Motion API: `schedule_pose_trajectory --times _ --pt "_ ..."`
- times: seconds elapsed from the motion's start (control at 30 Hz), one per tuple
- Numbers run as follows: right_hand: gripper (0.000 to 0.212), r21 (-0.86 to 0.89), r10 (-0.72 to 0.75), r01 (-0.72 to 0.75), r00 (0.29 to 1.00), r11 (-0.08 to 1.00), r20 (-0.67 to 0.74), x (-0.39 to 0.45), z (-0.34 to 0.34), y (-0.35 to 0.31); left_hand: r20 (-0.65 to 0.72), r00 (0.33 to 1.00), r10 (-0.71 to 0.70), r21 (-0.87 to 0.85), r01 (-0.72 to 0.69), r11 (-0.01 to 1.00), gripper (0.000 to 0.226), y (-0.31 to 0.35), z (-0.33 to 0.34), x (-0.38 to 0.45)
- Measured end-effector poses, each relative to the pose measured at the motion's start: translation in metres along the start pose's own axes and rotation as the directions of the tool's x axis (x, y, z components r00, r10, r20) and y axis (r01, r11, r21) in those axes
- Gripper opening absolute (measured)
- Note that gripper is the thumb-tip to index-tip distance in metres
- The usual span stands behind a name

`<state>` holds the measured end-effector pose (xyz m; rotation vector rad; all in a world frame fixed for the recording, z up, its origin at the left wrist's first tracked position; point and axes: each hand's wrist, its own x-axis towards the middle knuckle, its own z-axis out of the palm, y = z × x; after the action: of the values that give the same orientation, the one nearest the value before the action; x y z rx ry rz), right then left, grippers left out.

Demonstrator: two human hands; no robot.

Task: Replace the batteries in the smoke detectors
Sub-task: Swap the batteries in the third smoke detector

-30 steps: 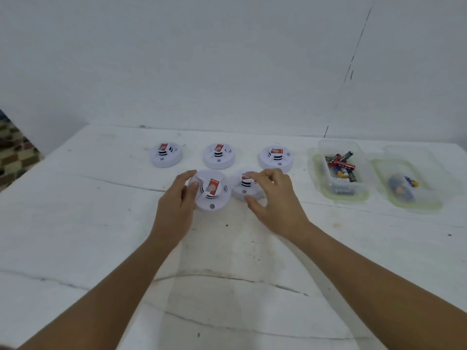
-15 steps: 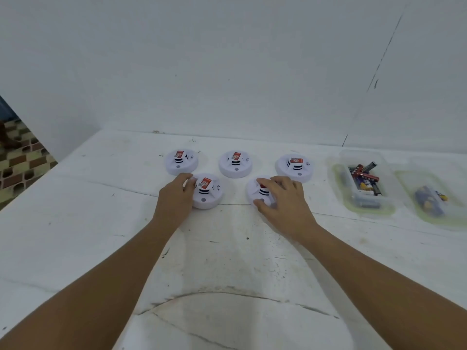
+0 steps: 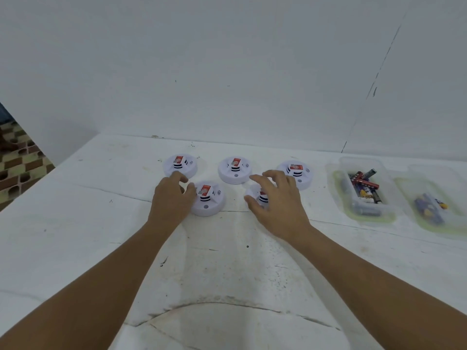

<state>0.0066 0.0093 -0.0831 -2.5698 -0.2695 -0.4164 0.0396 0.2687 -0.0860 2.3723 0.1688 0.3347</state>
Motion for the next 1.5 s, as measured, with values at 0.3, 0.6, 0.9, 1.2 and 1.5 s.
schedule_pose_trajectory --times 0.3,0.6,0.9,1.2,1.5 --pt "0.04 0.166 -0.129 0.102 0.979 0.981 0.159 0.062 0.028 -0.066 0.032 0.999 0.002 0.207 -0.008 0.978 0.037 0.0 -0.015 0.046" --pt "0.042 0.191 -0.011 -0.046 0.959 0.981 0.285 0.099 0.046 -0.093 0.194 0.979 -0.055 0.42 -0.032 0.907 0.075 -0.006 -0.009 0.093" --pt "0.042 0.168 0.068 -0.119 0.958 0.979 0.277 0.101 0.052 -0.097 0.309 0.948 -0.074 0.334 -0.036 0.942 0.064 -0.015 0.0 0.107" --pt "0.035 0.45 0.105 -0.169 0.981 0.877 0.164 0.093 0.025 -0.105 0.301 0.95 -0.088 -0.562 0.251 0.788 0.062 0.019 -0.044 0.075" --pt "0.044 0.653 -0.046 0.005 0.998 0.757 0.046 0.05 -0.015 -0.082 0.565 0.82 0.091 -0.795 0.511 0.326 0.061 0.071 -0.042 0.019"
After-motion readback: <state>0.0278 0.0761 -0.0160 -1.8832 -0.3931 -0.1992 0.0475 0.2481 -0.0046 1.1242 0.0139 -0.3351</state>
